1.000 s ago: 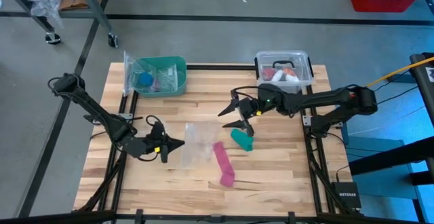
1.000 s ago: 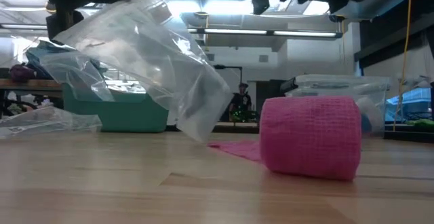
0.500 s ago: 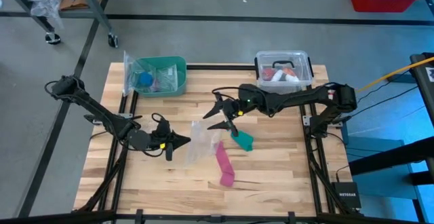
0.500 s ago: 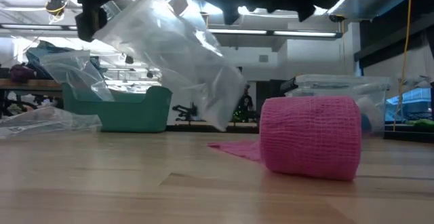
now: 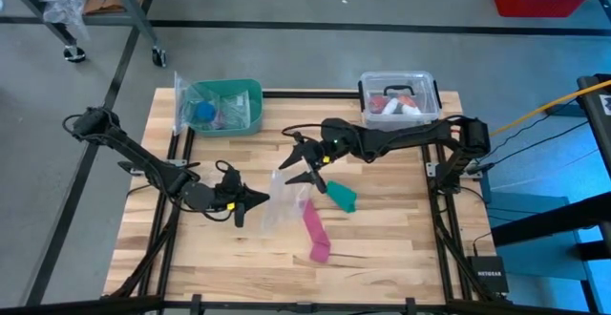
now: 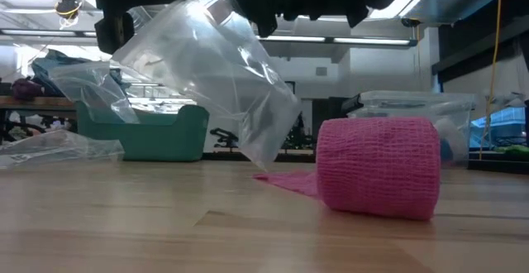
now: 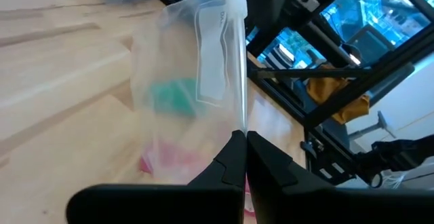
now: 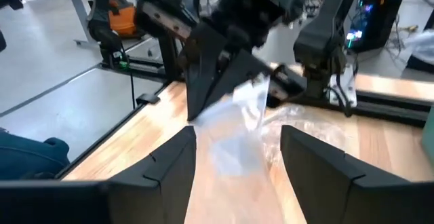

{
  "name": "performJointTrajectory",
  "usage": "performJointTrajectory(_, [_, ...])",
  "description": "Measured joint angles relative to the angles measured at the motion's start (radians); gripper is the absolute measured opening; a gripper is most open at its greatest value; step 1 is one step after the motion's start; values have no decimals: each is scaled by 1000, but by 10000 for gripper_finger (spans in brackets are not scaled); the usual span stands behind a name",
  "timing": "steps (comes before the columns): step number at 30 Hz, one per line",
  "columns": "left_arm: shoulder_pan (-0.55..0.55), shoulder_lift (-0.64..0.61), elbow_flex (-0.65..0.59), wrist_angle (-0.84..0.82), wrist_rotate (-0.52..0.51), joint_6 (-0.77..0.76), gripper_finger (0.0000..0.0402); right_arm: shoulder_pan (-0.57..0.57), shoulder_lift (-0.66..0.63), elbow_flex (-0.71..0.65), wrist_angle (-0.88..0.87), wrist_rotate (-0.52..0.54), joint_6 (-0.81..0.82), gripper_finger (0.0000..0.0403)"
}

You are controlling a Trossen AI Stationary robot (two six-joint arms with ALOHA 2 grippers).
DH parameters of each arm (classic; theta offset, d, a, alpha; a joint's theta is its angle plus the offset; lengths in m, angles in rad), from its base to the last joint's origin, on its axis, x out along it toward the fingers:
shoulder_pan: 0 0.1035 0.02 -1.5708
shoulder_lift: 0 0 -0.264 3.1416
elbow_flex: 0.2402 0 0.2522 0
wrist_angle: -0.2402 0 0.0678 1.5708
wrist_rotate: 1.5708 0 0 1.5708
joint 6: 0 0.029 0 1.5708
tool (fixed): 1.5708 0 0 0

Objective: Roll bandage
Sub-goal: Open the transparent zip bag

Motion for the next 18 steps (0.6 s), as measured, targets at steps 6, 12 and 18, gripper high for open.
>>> performJointTrajectory(6, [0,0,0,-1,0,43,0,0,12,0,-14,0,33,206])
performJointTrajectory(12, [0,0,0,-1,-1,78,0,1,12,0,-27,0,35,146])
performJointTrajectory(18, [0,0,0,-1,-1,78,0,1,11,0,-28,0,62,44])
